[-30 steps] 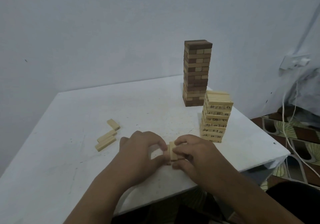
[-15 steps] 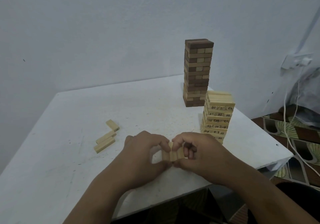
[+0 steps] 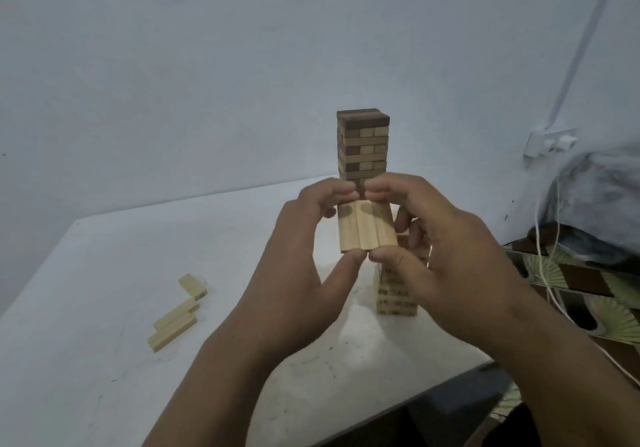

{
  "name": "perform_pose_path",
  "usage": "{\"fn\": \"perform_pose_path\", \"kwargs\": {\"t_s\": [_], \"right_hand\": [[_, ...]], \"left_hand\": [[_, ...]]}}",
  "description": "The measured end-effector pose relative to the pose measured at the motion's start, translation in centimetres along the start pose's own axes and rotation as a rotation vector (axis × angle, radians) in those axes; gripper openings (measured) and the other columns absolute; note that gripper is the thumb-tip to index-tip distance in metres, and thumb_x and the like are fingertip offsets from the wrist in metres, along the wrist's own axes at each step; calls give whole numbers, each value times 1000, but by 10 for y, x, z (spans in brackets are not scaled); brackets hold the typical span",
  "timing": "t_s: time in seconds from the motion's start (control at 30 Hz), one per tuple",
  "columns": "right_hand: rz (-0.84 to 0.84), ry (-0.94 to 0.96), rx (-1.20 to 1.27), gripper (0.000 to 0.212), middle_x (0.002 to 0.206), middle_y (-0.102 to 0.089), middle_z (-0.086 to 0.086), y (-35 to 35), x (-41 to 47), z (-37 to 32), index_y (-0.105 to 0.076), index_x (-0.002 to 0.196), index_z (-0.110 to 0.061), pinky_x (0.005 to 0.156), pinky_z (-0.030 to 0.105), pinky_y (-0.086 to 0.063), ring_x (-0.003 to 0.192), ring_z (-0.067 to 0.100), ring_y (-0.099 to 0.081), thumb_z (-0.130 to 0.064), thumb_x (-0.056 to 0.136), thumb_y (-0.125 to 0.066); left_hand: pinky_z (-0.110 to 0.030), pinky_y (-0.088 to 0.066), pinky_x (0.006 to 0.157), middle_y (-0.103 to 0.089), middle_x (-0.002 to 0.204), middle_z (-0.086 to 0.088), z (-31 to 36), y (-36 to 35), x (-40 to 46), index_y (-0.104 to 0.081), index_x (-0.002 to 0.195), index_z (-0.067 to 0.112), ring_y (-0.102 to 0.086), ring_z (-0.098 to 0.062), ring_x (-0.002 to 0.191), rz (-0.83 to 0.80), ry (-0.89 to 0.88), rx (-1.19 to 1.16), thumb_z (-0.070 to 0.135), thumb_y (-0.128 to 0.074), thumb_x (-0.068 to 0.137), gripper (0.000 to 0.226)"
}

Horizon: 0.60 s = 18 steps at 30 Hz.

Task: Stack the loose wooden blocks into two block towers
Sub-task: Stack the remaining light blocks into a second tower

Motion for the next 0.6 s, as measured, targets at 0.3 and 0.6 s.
{"fn": "perform_pose_path", "kwargs": {"t_s": [0.3,0.6], "right_hand": [[13,-71,-88,63,120,-52,-23,26,7,41,-26,132,-59,72,13,-41,93,0,-49,-30,90,-63],[72,-123,-116,63,104,-53,-27,29,6,70,-34,131,-59,64,14,-44,88,0,-49,-47,79,-67]], "left_hand": [[-42,-39,106,-45,135,24,10,-41,30,-23,137,56,-41,-12,131,-102,50,-190,38,-57,91,60],[-47,-30,114,-33,140,39,-1,-51,33,-14,135,66,-33,1,133,-83,194,-178,42,-61,90,69]]}}
Point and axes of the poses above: each hand's wrist, its own x-axis towards the middle knuckle, its own y-axis out of the back of the hand, z = x × y, the point moved 2 cm from there along x, towards the middle knuckle
